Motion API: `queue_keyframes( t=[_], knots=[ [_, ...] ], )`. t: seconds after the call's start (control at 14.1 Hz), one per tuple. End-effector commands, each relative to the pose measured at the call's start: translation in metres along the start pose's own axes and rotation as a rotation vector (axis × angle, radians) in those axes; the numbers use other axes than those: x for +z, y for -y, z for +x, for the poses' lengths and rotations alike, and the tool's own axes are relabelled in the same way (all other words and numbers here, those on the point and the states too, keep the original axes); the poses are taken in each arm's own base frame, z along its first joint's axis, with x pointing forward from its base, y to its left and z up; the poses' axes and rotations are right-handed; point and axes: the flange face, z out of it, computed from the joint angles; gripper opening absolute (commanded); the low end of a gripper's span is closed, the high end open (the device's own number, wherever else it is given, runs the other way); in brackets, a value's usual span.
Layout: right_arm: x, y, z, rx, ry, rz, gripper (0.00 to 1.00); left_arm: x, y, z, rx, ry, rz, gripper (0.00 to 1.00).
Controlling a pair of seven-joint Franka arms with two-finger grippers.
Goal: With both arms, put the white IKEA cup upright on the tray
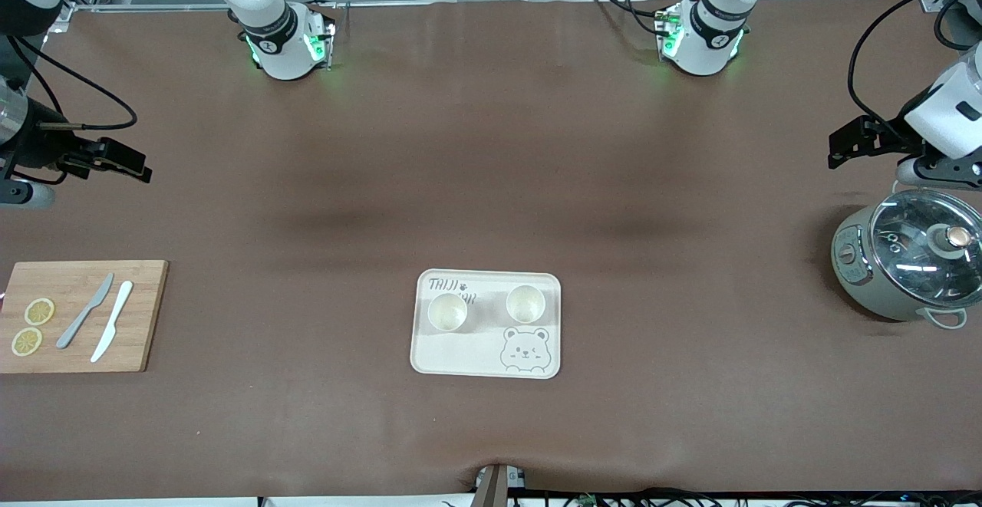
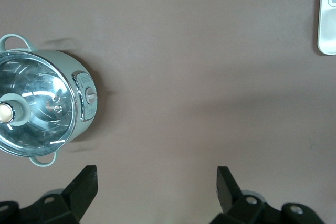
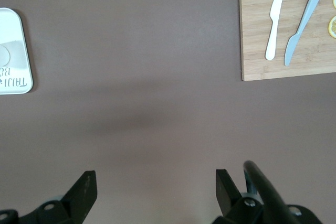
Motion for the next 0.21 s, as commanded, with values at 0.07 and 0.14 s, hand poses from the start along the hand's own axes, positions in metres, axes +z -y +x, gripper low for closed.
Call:
queue_keyframes(
  t=[0.07, 0.14],
  knots=[
    [-0.0028, 0.0003, -0.0089, 0.009, -0.01, 0.018, 1.0, -0.0034, -0.0003, 0.0026, -0.001, -0.001, 0.017, 1.0],
    [-0.0028, 0.0003, -0.0089, 0.009, -0.01, 0.018, 1.0, -0.0034, -0.0003, 0.0026, 0.002, -0.001, 0.017, 1.0]
  ],
)
